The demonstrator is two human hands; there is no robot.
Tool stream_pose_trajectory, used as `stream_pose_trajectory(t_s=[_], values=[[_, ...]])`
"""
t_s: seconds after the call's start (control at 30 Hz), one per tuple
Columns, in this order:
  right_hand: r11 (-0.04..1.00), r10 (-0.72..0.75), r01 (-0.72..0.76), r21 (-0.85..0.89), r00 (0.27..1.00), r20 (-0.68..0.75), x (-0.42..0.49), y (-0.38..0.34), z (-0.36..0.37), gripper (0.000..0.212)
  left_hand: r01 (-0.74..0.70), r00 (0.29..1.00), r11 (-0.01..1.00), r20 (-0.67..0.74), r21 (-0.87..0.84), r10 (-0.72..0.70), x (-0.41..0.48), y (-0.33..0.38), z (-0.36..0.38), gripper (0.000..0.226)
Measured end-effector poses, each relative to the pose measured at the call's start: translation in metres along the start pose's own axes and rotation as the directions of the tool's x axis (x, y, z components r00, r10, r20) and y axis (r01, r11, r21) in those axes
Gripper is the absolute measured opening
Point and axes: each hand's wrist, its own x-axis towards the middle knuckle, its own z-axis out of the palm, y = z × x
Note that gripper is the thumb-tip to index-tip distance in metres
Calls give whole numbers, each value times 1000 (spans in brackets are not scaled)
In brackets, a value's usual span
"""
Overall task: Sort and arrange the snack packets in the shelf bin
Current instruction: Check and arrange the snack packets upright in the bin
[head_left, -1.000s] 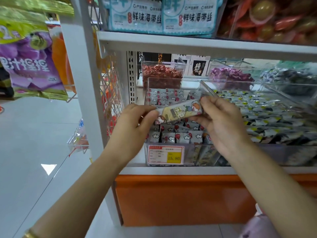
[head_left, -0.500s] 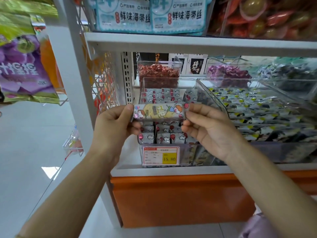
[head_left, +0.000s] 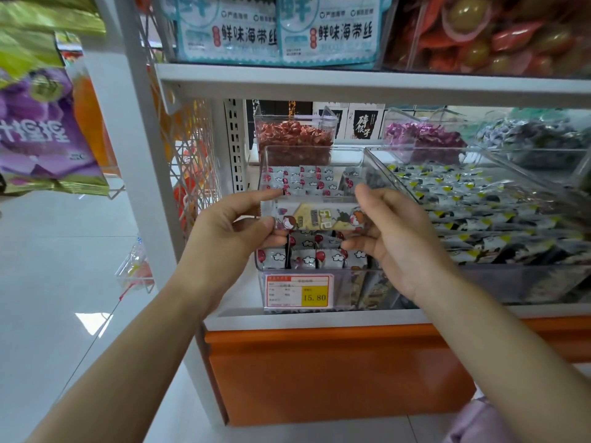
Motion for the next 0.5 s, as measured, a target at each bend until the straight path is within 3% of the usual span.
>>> stream_pose_trajectory(t_s=[0.1,0.3,0.5], values=[[998,-40,40,-43,999,12,1,1,-1,4,-4,1000,1000,16,31,3,0,2,-1,39],[989,-87,99,-114,990,107,1,1,-1,22,-14,997,986,73,167,2,-2,3,2,45],[994,-84,88,-64,994,72,1,-2,-2,6,-62,996,980,71,188,49,-2,5,2,46]])
